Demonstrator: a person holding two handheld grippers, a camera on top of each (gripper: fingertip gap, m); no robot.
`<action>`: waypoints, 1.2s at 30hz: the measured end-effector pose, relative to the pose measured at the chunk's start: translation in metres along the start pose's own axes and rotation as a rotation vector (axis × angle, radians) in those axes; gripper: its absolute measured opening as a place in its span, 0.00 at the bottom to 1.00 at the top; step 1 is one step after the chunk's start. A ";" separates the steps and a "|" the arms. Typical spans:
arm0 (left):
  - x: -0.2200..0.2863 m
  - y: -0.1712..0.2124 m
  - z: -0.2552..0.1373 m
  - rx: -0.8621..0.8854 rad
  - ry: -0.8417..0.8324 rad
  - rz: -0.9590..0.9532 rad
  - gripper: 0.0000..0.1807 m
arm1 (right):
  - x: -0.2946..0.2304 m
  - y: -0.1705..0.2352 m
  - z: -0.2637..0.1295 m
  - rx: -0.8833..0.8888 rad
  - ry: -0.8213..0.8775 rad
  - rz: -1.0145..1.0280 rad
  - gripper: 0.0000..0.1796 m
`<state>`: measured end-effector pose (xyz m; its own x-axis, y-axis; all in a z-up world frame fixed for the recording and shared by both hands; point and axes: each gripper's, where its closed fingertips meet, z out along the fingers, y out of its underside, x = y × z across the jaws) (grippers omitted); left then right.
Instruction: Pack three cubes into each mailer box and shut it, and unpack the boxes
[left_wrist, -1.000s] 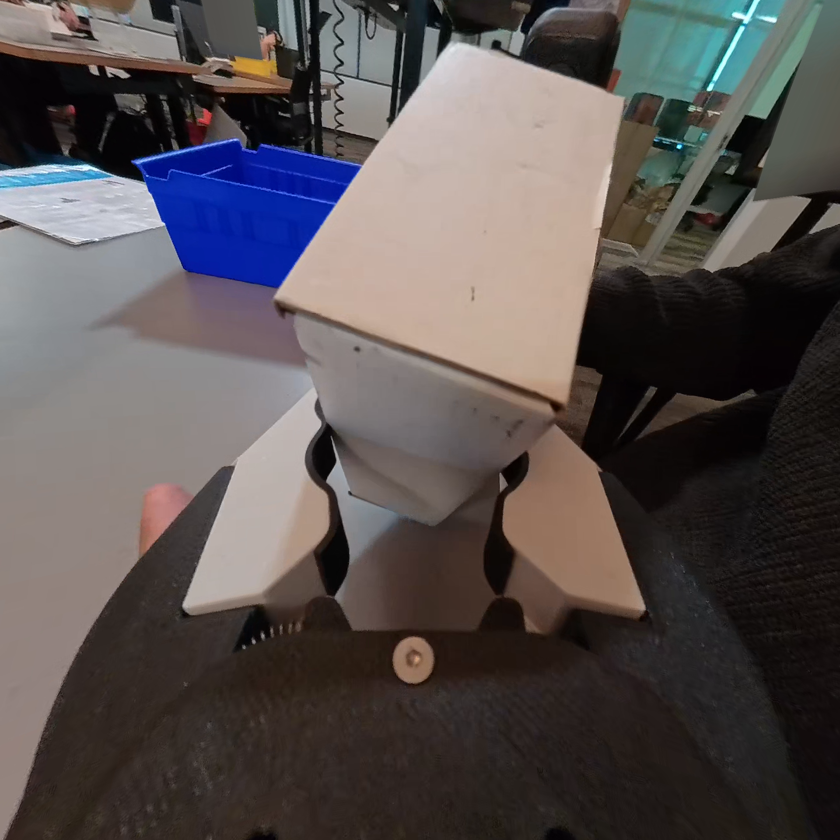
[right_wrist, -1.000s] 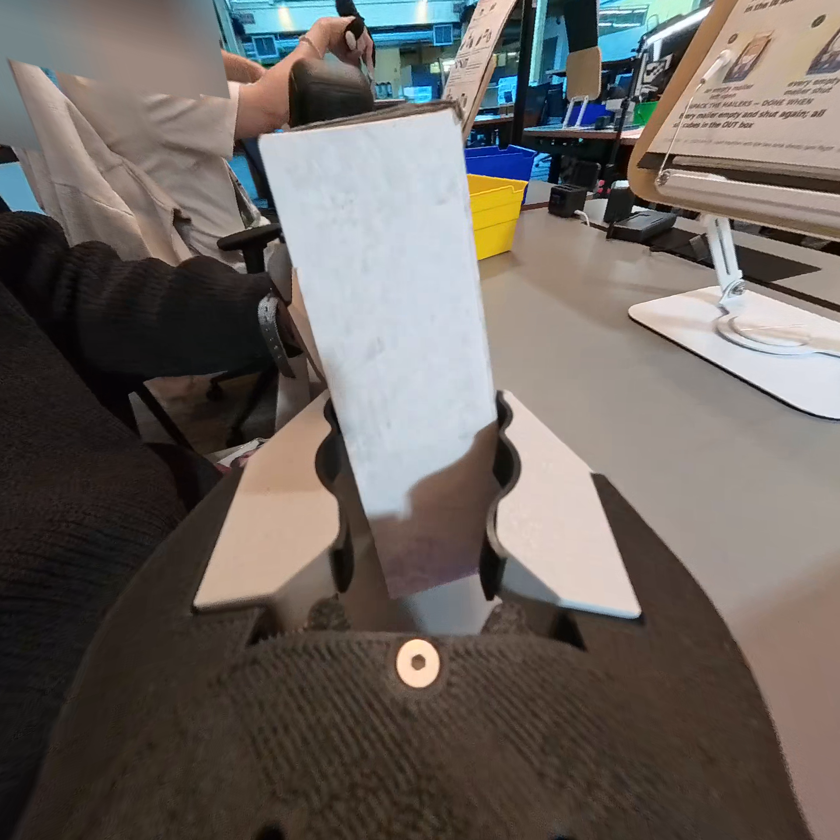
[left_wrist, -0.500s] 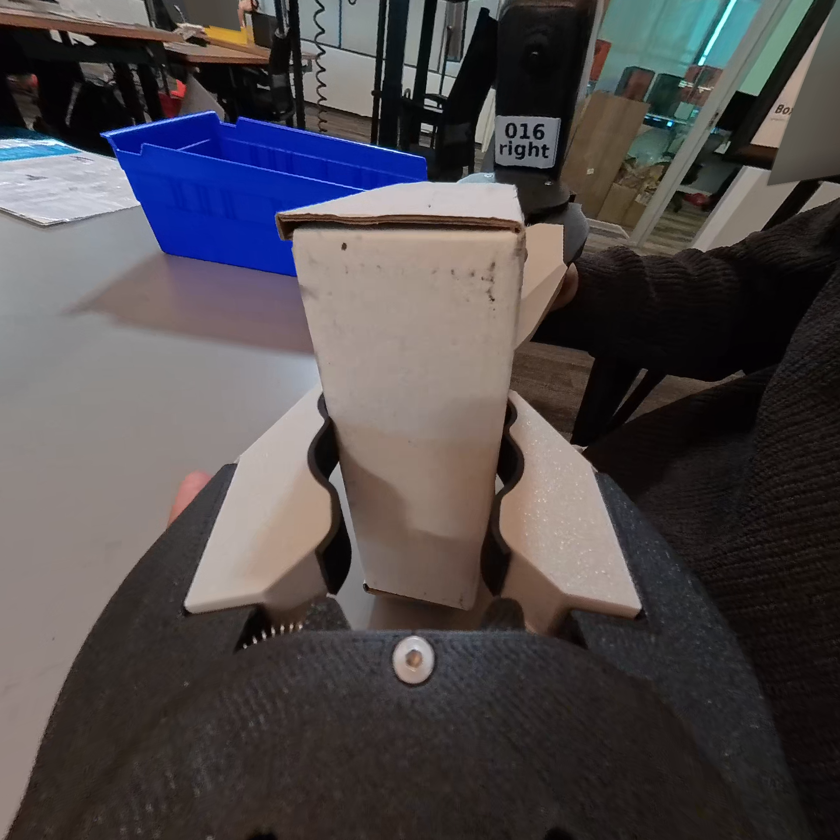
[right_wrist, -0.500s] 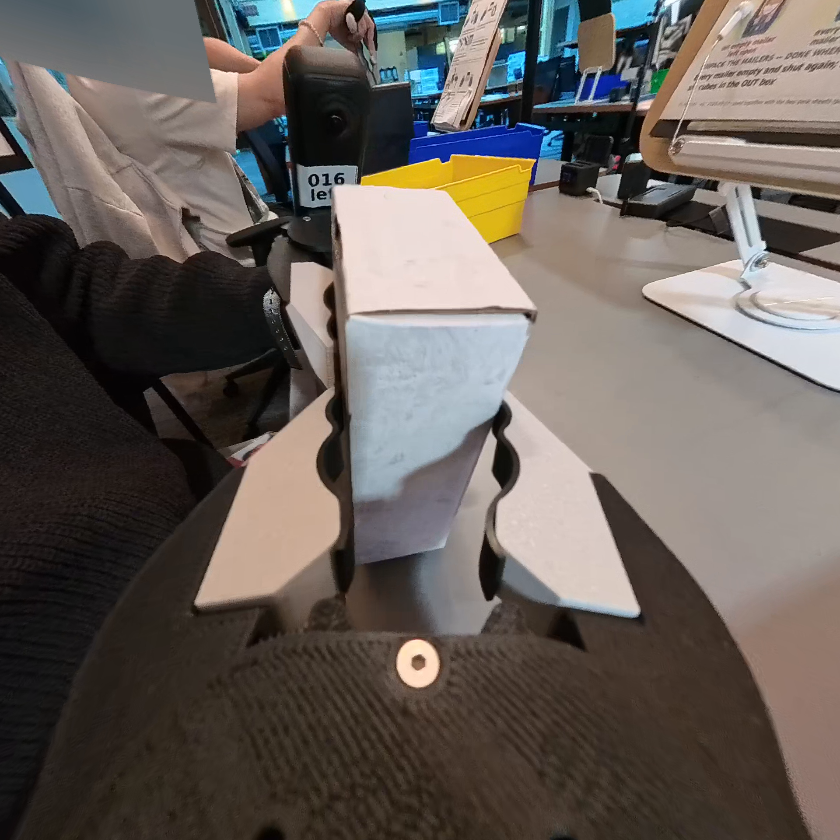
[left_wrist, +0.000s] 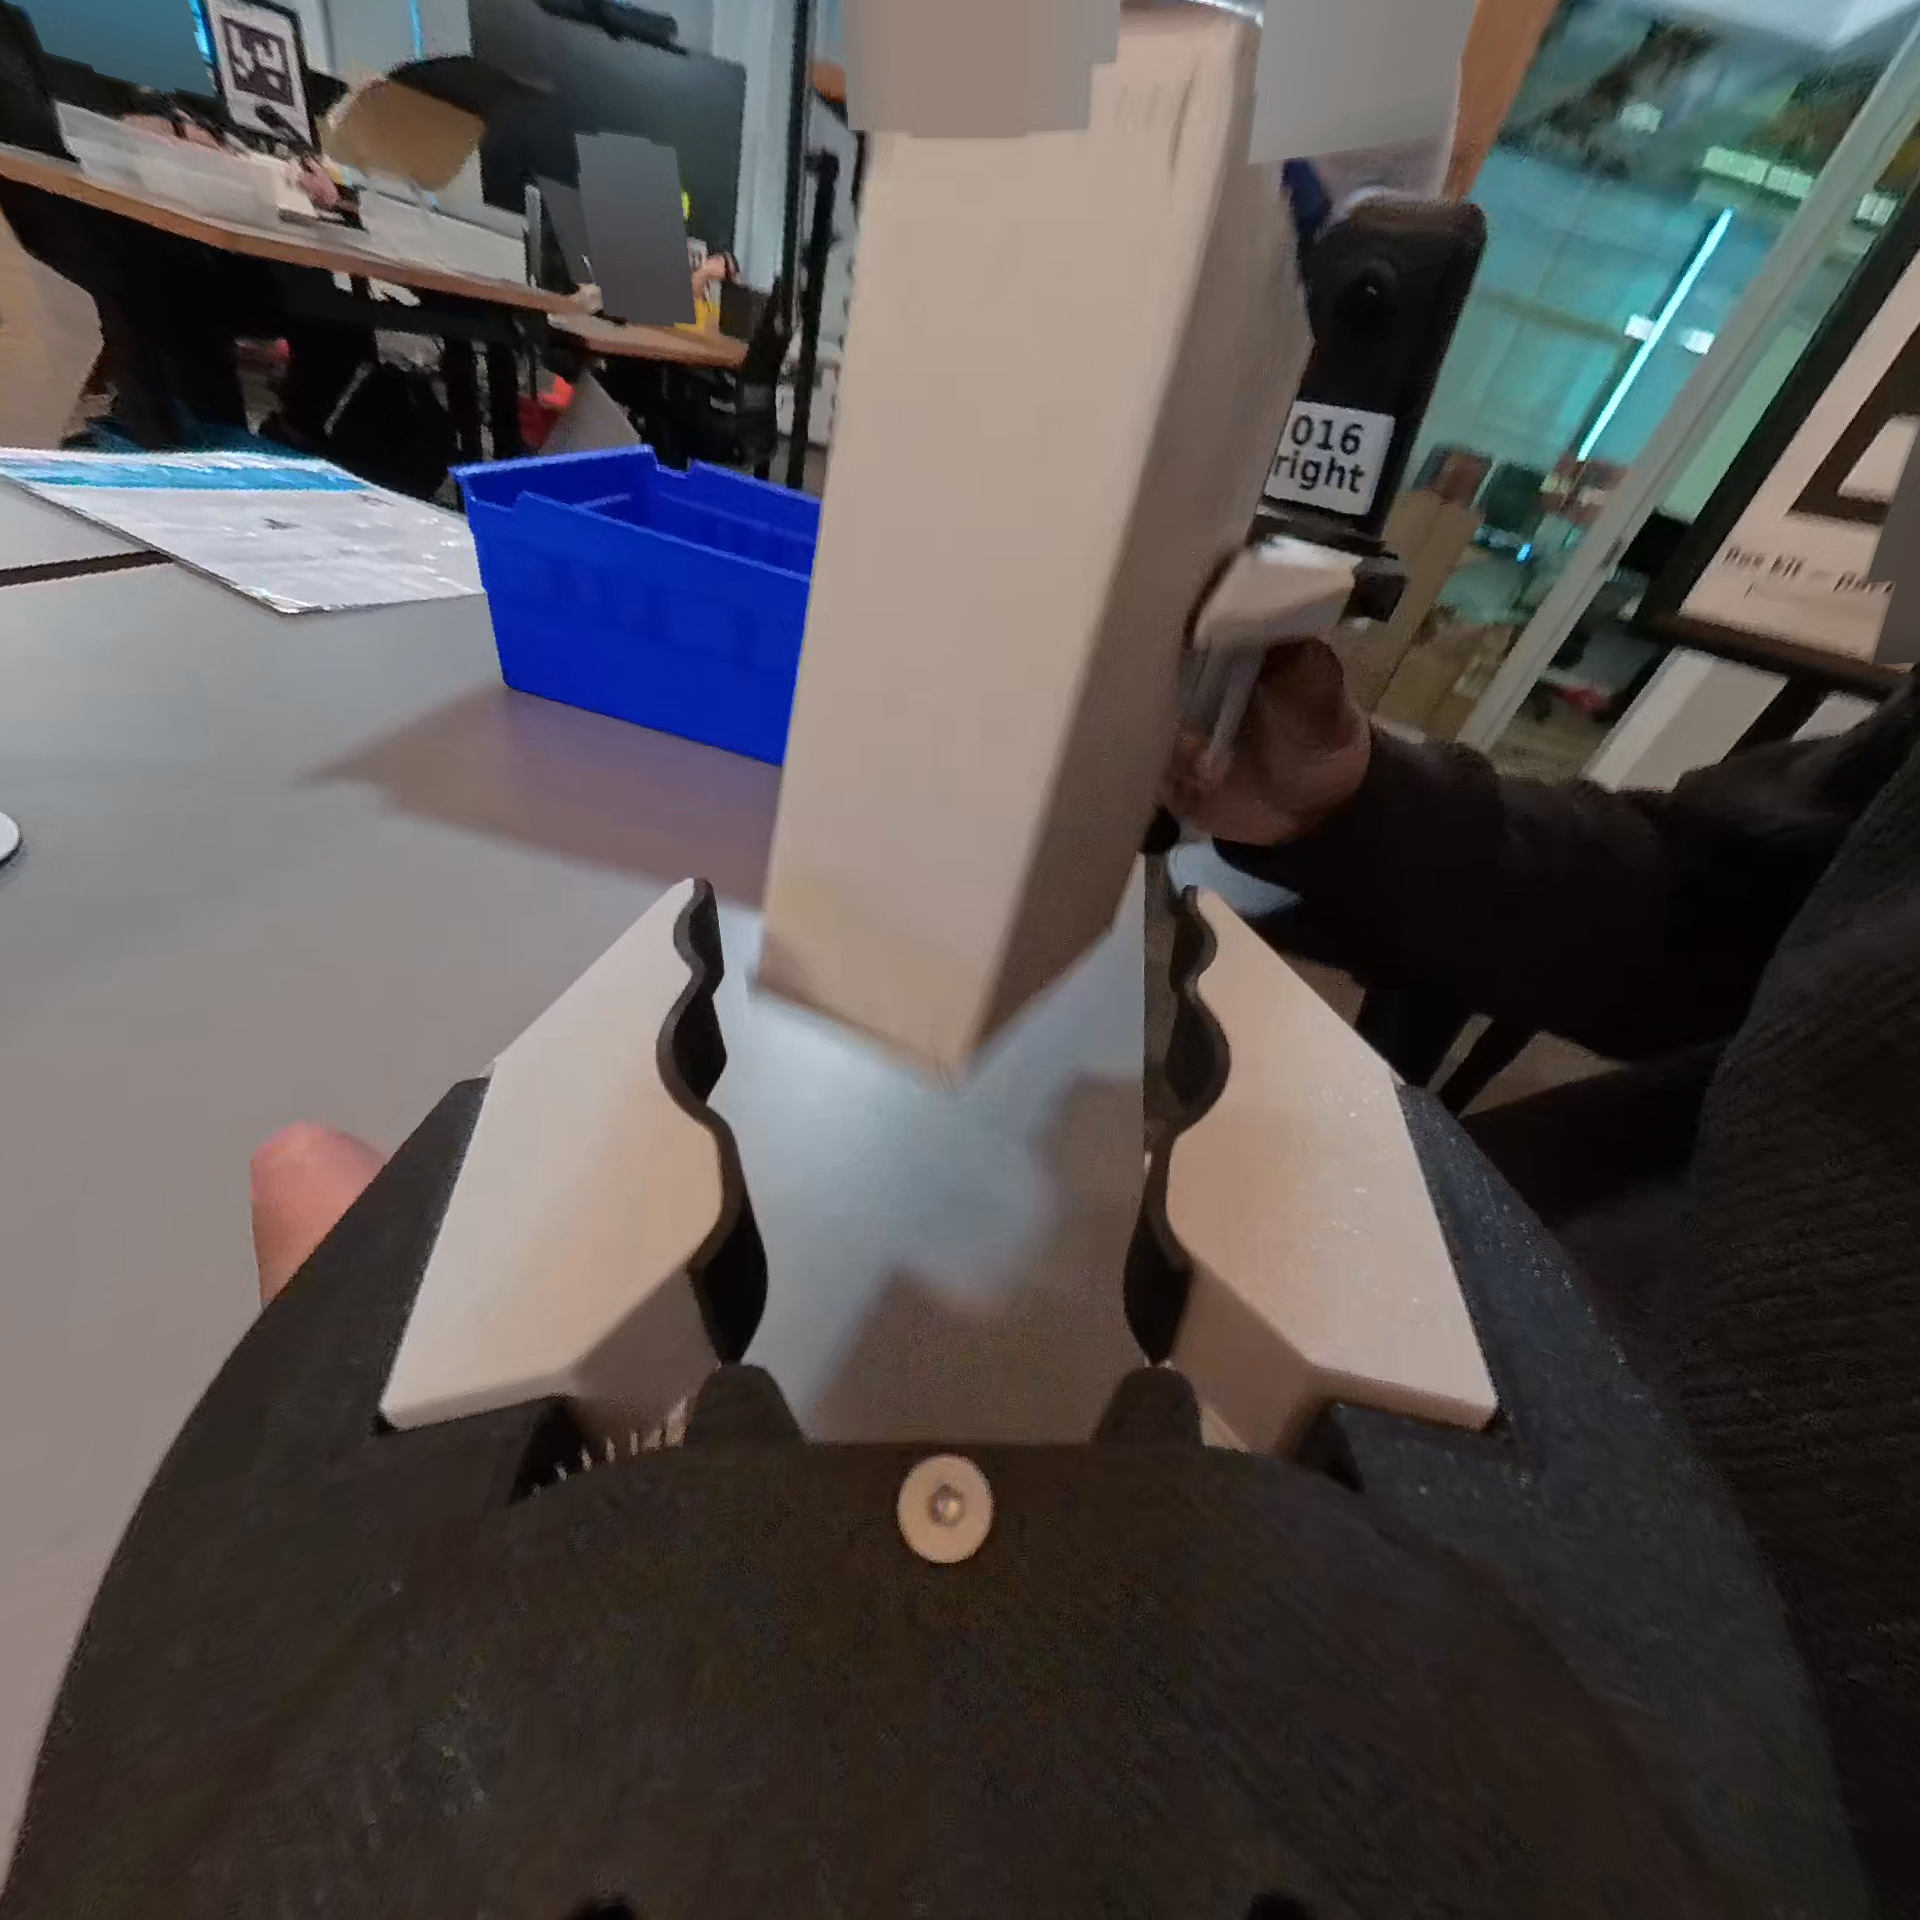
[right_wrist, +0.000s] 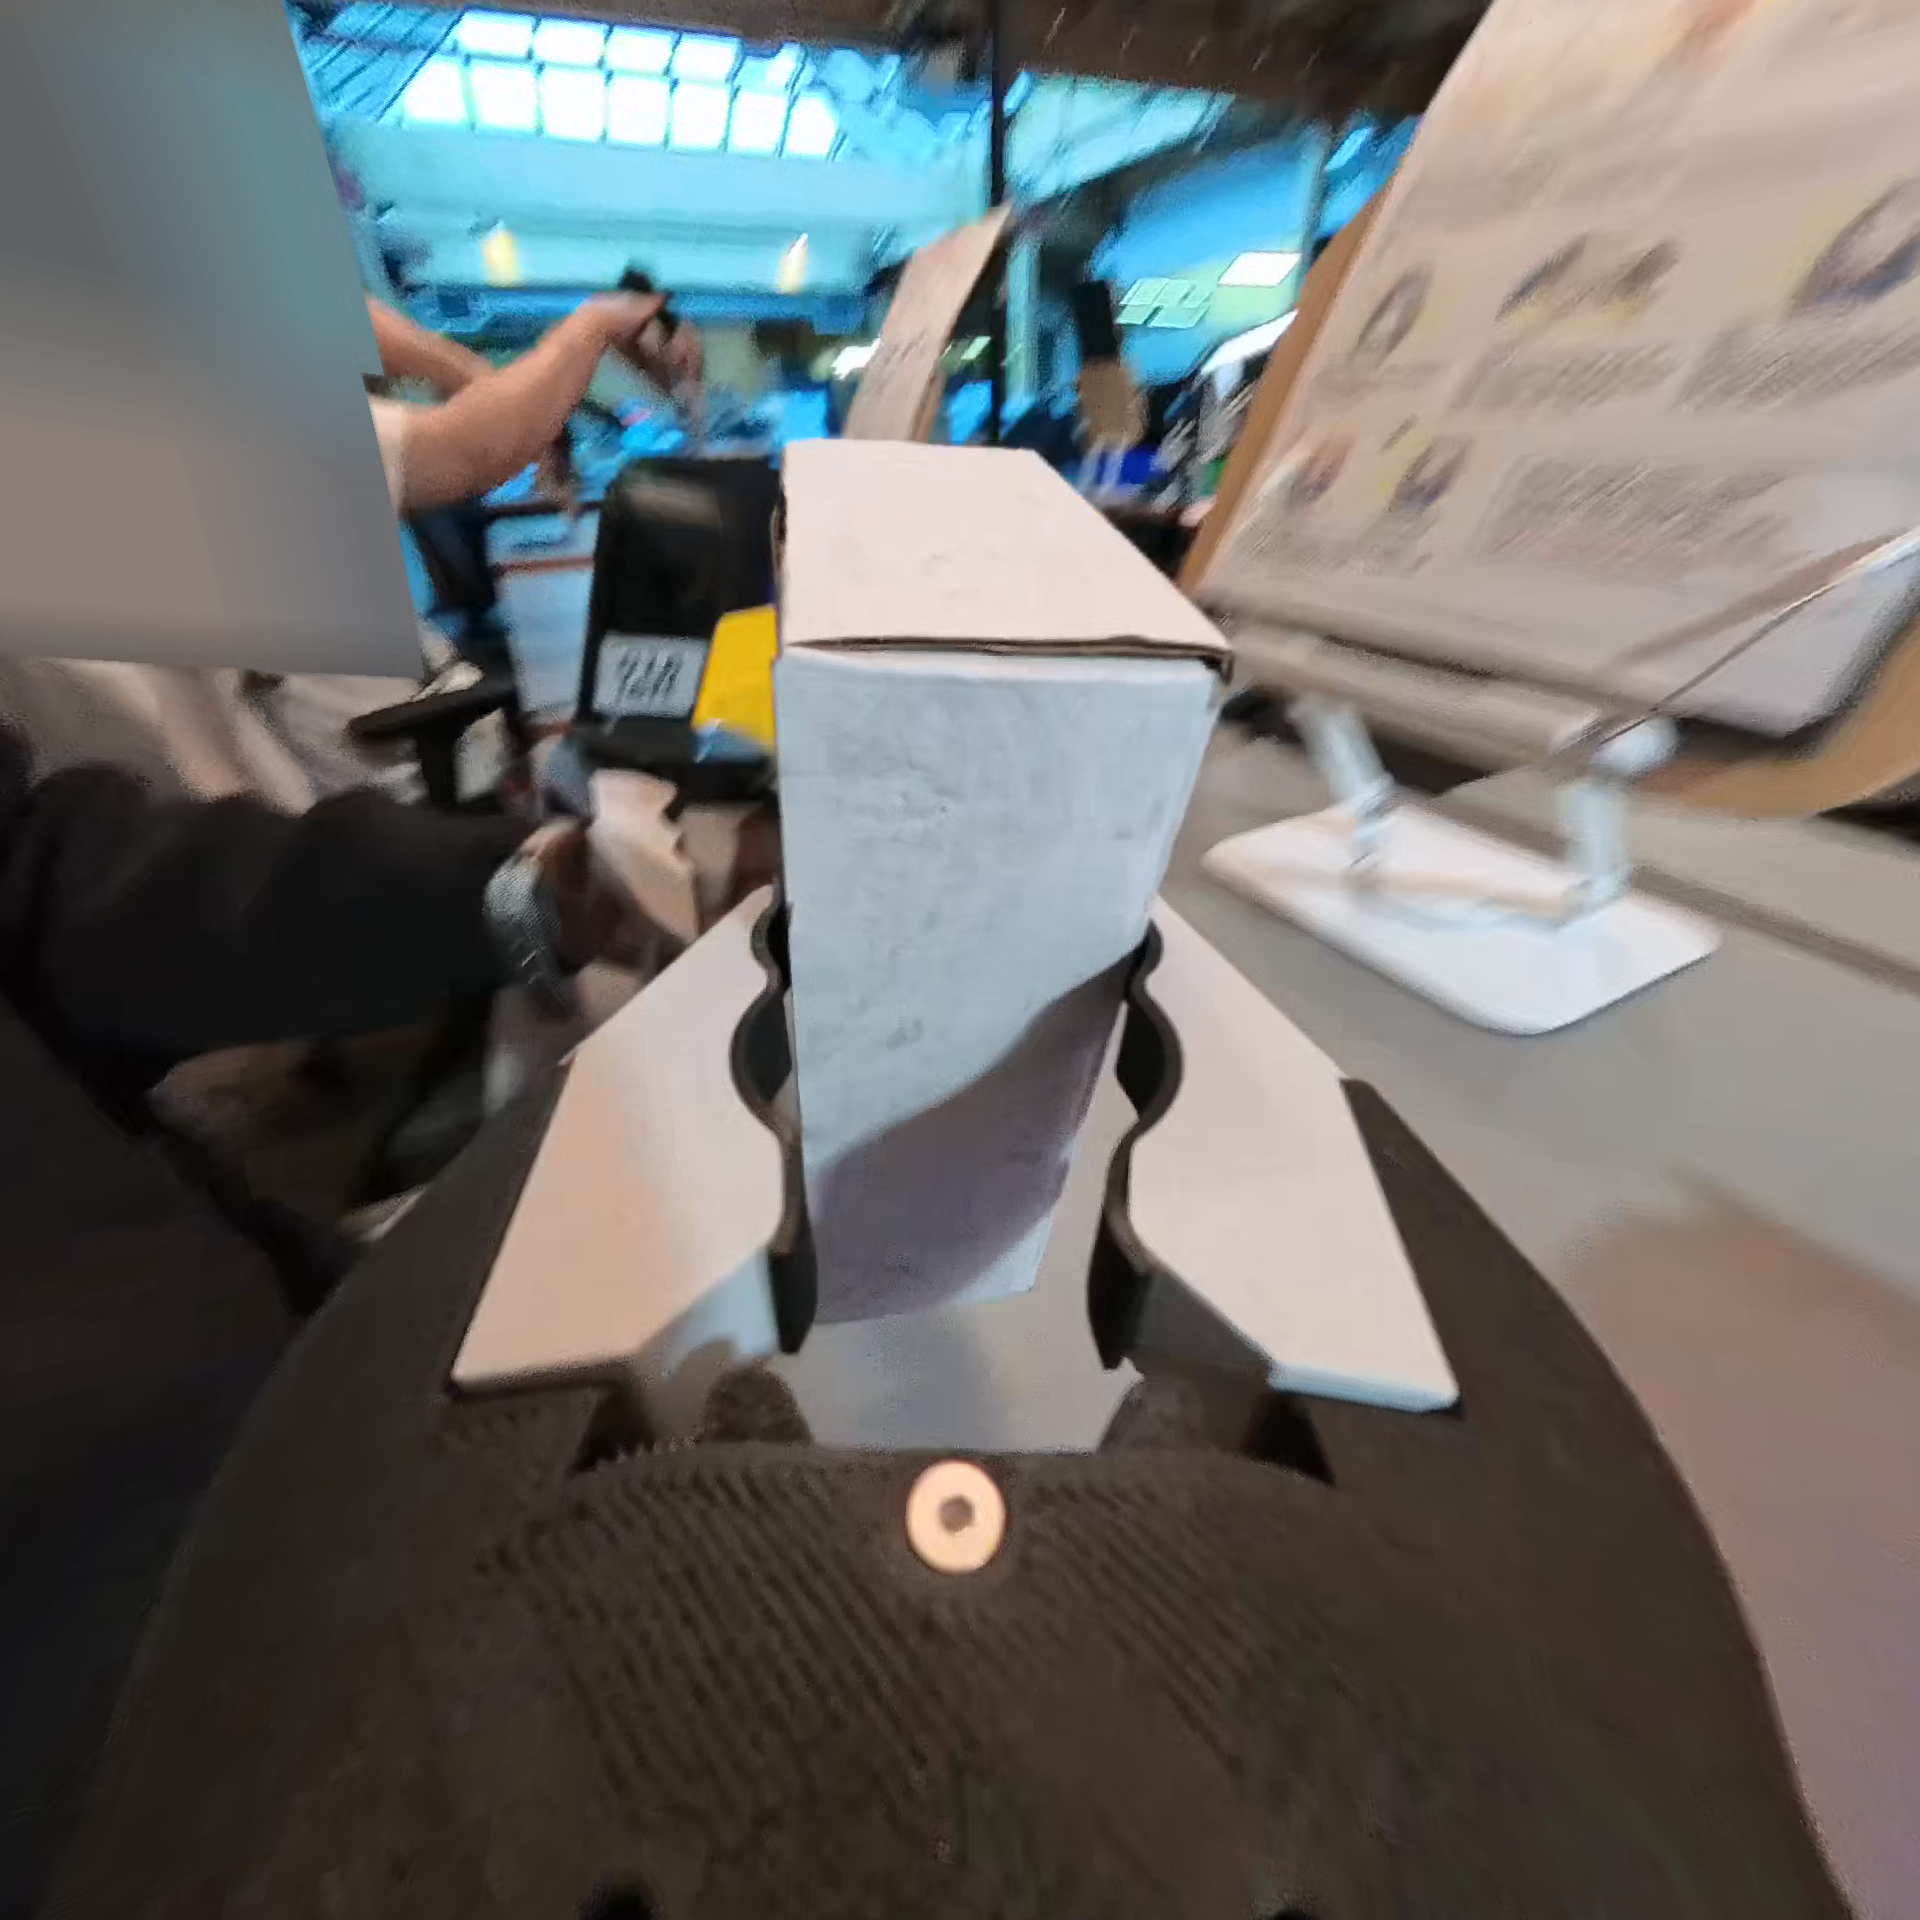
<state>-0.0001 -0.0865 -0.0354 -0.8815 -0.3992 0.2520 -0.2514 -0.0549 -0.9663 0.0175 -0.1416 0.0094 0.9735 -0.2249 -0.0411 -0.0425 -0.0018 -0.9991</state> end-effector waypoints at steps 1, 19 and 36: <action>-0.001 -0.004 -0.002 0.023 0.005 -0.023 0.46 | 0.012 -0.021 -0.012 0.054 0.067 -0.045 0.35; -0.009 0.021 0.010 -0.082 -0.026 -0.027 0.40 | 0.298 0.079 -0.166 -1.182 0.553 -1.297 0.35; -0.017 0.039 0.008 -0.135 -0.032 -0.046 0.39 | 0.298 0.111 -0.186 -1.354 0.455 -1.035 0.49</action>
<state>0.0085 -0.0892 -0.0774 -0.8552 -0.4279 0.2924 -0.3448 0.0486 -0.9374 0.2610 -0.3904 -0.1113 0.5950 0.1635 0.7870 0.1259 -0.9860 0.1096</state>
